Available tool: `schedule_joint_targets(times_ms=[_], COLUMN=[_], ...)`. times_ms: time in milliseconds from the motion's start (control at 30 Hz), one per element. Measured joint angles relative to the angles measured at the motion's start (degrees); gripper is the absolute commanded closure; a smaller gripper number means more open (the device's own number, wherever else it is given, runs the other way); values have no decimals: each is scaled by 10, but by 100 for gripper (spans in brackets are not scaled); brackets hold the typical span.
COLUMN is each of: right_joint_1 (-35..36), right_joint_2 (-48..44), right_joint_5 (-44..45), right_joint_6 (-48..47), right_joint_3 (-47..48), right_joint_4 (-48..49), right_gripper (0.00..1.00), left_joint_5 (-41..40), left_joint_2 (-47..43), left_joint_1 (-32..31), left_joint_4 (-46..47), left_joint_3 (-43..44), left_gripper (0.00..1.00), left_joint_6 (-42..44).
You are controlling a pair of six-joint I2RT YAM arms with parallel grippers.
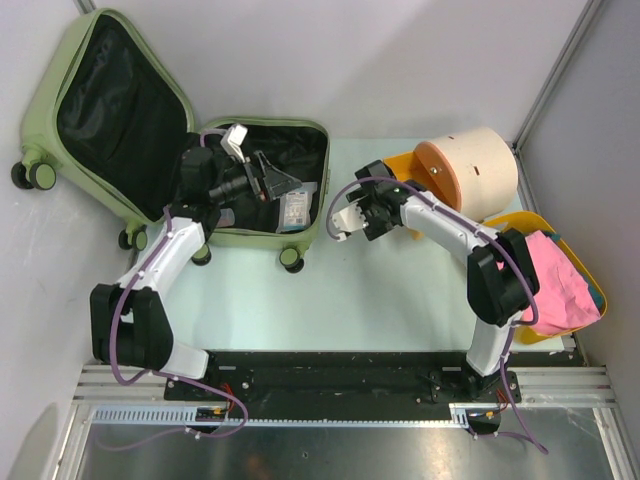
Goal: Open, take out, and arrange the luggage
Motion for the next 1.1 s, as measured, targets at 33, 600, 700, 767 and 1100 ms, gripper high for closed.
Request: schedule_joint_targets(times_ms=[33,600,700,767,1100], right_joint_1=[3,10,3,-6,-46], right_joint_2=[0,-4,-4,-4,-13], right_joint_5=[-4,-144,-188,-217,-293], right_joint_6=[7,276,376,444,662], right_joint_3=[0,107,149,179,199], right_joint_4=[2,17,16,17,18], right_gripper=[14,9,9,9,10], left_joint_5=[-3,-109,-112,-114,-132], left_joint_2=[0,48,90,126,262], left_joint_1=[3,57,55,53,11], left_joint_4=[0,-146,-161,-168,-185], left_joint_3=[0,39,49,59,118], left_gripper=[0,7,9,9,4], left_joint_6=[1,169,188,197,222])
